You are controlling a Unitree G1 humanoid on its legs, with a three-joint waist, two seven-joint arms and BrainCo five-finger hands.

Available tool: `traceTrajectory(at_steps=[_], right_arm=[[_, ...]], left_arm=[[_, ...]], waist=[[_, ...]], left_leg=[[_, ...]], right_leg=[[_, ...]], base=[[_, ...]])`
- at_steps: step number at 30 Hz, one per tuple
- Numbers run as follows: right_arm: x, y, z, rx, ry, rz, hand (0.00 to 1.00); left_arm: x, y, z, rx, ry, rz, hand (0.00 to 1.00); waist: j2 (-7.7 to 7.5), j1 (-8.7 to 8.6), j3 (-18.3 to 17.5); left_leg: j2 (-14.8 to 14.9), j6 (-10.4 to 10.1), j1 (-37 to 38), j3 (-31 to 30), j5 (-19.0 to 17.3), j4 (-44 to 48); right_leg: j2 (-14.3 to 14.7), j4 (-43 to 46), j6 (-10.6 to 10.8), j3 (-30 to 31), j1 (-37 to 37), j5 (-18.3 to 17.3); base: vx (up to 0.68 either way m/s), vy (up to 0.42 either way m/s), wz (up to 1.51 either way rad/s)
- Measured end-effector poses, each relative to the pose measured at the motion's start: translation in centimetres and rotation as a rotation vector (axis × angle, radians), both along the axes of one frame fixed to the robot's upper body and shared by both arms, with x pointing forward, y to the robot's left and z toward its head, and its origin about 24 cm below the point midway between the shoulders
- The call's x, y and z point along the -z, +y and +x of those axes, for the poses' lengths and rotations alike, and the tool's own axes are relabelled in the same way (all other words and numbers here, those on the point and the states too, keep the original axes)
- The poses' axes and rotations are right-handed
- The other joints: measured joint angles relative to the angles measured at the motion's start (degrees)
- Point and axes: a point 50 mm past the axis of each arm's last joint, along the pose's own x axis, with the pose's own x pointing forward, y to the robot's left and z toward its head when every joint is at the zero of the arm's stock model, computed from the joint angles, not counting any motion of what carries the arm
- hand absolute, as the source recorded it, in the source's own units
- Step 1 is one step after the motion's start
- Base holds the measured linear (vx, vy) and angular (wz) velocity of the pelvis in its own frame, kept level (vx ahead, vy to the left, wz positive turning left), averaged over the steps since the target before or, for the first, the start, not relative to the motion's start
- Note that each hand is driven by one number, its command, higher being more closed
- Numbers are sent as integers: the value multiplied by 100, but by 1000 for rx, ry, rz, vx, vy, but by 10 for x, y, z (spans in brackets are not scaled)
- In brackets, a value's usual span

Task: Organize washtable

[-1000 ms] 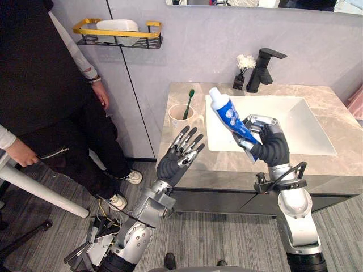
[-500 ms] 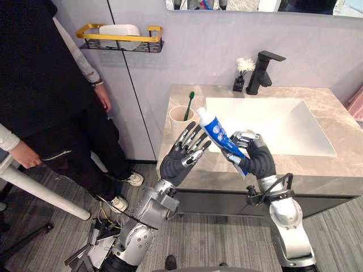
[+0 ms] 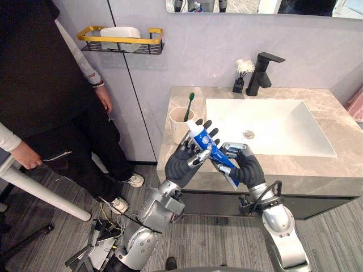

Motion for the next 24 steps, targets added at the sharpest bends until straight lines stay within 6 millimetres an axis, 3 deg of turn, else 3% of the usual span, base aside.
traceTrajectory(at_steps=[19, 20, 24], right_arm=[[1, 13, -3, -41, 3, 24, 100], [1, 13, -3, -43, 4, 25, 100], [2, 17, -4, -67, 8, 24, 100]], left_arm=[[-2, -7, 0, 4, 15, 1, 0], [-2, -7, 0, 4, 15, 1, 100], [-2, -6, 1, -15, 23, 0, 100]], waist=[[-43, -2, -28], [-44, 0, -29], [-47, -3, -31]], left_leg=[[1, -2, -2, 54, -3, 0], [1, -2, -5, 54, -3, 0], [0, -2, -8, 55, -3, 0]], right_leg=[[4, -62, 5, 49, 1, 37], [4, -65, 5, 48, 0, 39], [4, -68, 6, 48, -2, 40]], base=[[0, 0, 0], [0, 0, 0], [0, 0, 0]])
